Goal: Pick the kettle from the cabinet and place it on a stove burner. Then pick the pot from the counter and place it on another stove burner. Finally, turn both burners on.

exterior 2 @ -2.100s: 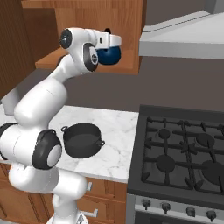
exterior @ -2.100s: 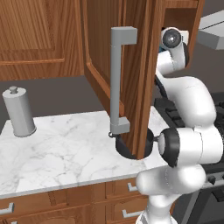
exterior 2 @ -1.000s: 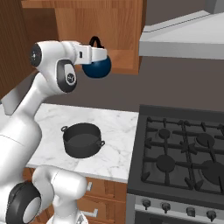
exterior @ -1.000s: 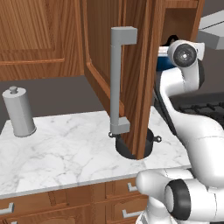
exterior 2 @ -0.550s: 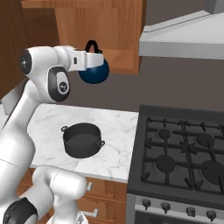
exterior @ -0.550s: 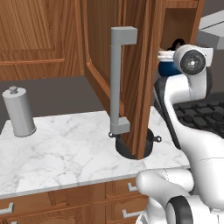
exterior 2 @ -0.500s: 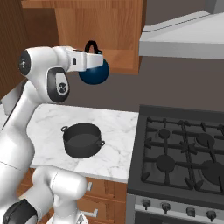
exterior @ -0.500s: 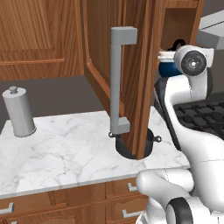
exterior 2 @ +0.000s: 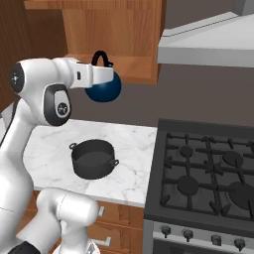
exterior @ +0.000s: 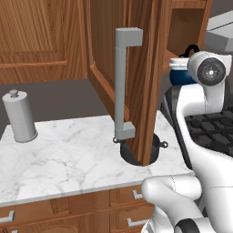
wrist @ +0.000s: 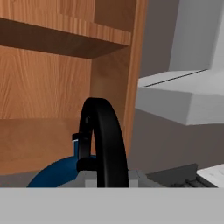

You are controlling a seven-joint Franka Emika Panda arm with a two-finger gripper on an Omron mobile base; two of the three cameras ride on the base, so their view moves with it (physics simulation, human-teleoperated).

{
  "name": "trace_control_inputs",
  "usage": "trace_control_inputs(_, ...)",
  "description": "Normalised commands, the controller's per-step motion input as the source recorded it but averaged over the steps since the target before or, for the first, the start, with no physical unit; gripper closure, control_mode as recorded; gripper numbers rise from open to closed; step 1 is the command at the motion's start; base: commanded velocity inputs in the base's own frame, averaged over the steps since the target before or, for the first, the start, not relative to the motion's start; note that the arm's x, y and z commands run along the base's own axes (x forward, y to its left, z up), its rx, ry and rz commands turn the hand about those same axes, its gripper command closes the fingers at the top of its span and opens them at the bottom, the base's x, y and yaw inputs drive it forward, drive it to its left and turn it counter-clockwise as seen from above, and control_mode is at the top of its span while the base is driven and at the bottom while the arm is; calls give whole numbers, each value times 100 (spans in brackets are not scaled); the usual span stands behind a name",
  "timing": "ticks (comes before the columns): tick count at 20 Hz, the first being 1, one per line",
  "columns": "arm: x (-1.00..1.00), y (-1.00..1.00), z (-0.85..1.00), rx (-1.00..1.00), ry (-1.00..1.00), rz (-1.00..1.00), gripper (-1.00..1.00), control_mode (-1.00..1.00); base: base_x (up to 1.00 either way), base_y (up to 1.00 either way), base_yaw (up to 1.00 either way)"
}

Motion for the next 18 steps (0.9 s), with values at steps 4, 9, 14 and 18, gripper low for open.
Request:
trace_control_inputs(4,-23,-7,-7,0,3,-1,100,-100,0,0,0)
trace_control_inputs(9,-13,-13,-15,1,1,-2,100,-100,0,0,0)
trace_control_inputs(14,0,-17,-21,0,0,0,100,-100,0,0,0)
trace_control_inputs(18,0,-25,-25,0,0,1,100,-100,0,0,0)
